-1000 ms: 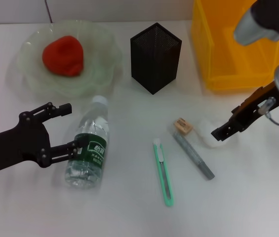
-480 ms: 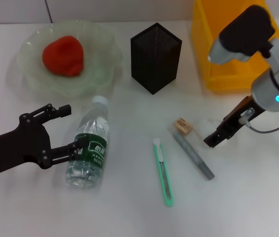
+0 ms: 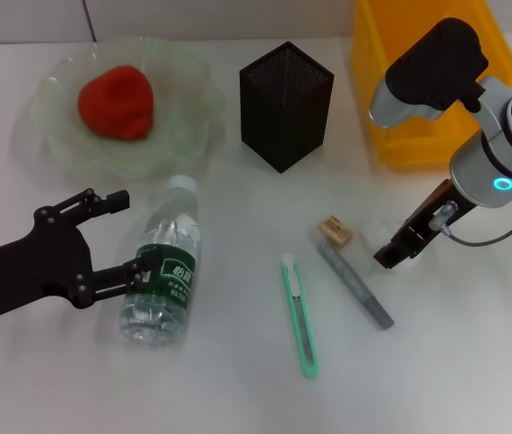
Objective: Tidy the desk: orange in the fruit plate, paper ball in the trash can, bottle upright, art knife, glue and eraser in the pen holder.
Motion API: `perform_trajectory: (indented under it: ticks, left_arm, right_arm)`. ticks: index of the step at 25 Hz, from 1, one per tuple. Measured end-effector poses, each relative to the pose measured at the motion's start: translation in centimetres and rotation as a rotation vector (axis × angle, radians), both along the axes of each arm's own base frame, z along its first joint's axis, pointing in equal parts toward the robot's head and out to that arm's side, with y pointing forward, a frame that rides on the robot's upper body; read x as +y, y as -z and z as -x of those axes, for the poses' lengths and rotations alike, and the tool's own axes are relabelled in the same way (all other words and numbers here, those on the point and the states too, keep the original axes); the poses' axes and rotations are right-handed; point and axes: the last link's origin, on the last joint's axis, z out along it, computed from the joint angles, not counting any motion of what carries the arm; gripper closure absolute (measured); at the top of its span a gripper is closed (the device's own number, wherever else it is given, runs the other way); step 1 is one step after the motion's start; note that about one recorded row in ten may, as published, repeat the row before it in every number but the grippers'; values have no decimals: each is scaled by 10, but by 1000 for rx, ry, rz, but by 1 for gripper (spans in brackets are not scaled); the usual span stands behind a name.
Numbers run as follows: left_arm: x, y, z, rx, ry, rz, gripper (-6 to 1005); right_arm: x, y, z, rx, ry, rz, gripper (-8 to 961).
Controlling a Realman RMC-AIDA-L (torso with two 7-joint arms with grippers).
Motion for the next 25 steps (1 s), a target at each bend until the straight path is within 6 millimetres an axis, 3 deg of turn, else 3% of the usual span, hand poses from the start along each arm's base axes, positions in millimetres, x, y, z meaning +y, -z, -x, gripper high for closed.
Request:
perform_trajectory:
  ticks: [2, 7, 10, 13, 16, 18, 21, 25]
  left_arm:
    - [0, 0, 0, 1, 1, 0, 154]
    - [1, 0, -1, 0, 4, -1, 154]
    - [1, 0, -1, -1, 5, -1, 154]
    - [0, 0, -1, -3, 6, 0, 154]
    - [0, 0, -1, -4, 6, 1, 154]
    - [-1, 0, -1, -5, 6, 2, 154]
    - [-1, 0, -1, -5, 7, 2, 154]
    - [0, 0, -2, -8, 10, 3, 154]
  right_arm:
    - [0, -1, 0, 1, -1, -3, 201]
    - [1, -16, 11, 31, -19, -37, 345]
    - [6, -45, 26, 83, -47, -120, 377]
    - [15, -86, 42, 140, -90, -267, 382]
    - [29, -121, 44, 159, -120, -427, 359]
    - [38, -134, 41, 171, -133, -502, 343]
    - [54, -135, 33, 182, -147, -551, 320]
    - [72, -119, 18, 185, -166, -568, 290]
